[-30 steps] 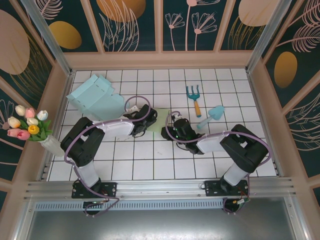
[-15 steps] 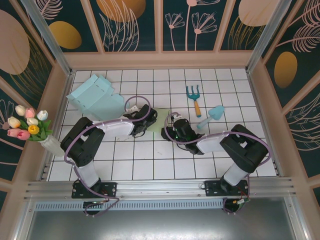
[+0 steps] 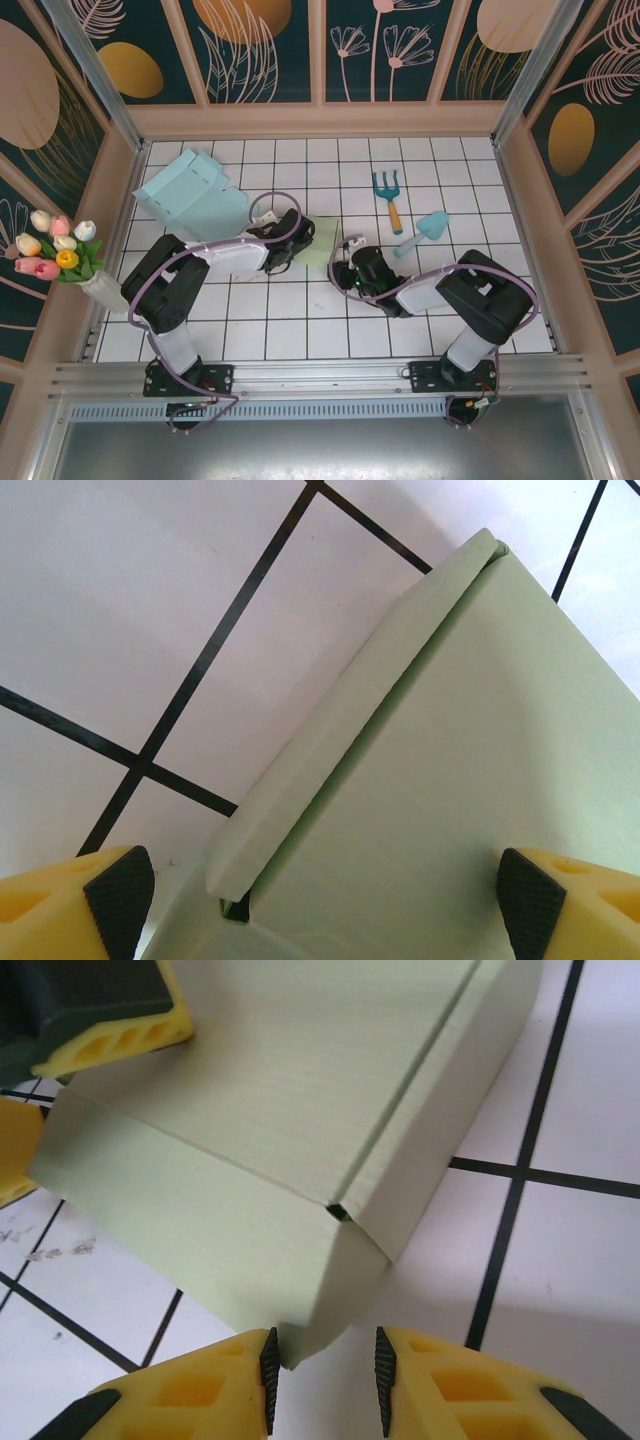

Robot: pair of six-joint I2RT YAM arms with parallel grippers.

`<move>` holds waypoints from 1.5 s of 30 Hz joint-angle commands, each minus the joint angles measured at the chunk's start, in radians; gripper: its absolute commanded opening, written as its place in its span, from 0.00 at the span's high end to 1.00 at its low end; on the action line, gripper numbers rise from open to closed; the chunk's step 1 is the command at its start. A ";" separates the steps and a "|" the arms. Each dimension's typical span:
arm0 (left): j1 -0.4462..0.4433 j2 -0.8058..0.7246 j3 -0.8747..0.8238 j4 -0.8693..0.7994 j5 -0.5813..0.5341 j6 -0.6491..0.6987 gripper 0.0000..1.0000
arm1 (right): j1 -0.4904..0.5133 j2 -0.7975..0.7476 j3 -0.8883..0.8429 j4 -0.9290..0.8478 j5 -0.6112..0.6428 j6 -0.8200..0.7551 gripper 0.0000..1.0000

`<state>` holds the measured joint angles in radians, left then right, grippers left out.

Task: Fold the paper box

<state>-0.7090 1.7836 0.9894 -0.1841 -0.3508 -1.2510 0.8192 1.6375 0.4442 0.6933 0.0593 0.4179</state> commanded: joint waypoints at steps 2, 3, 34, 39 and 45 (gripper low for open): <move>0.005 0.051 -0.028 -0.157 -0.030 0.008 0.10 | -0.004 0.027 -0.027 0.033 0.070 -0.046 0.66; 0.006 0.052 -0.028 -0.156 -0.026 0.008 0.10 | -0.007 0.030 -0.027 0.034 0.072 -0.047 0.66; 0.005 0.108 -0.035 -0.127 -0.010 0.001 0.10 | -0.049 -0.142 -0.023 -0.080 0.042 0.112 0.58; 0.005 0.111 -0.029 -0.132 -0.010 0.002 0.10 | -0.052 -0.125 0.026 -0.140 0.050 0.151 0.51; 0.005 0.109 -0.029 -0.129 -0.013 0.004 0.10 | -0.055 -0.065 0.045 -0.074 -0.032 0.193 0.51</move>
<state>-0.7090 1.8133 1.0004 -0.1562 -0.3717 -1.2552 0.7666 1.5383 0.4633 0.5945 0.0727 0.5682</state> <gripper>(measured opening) 0.899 0.499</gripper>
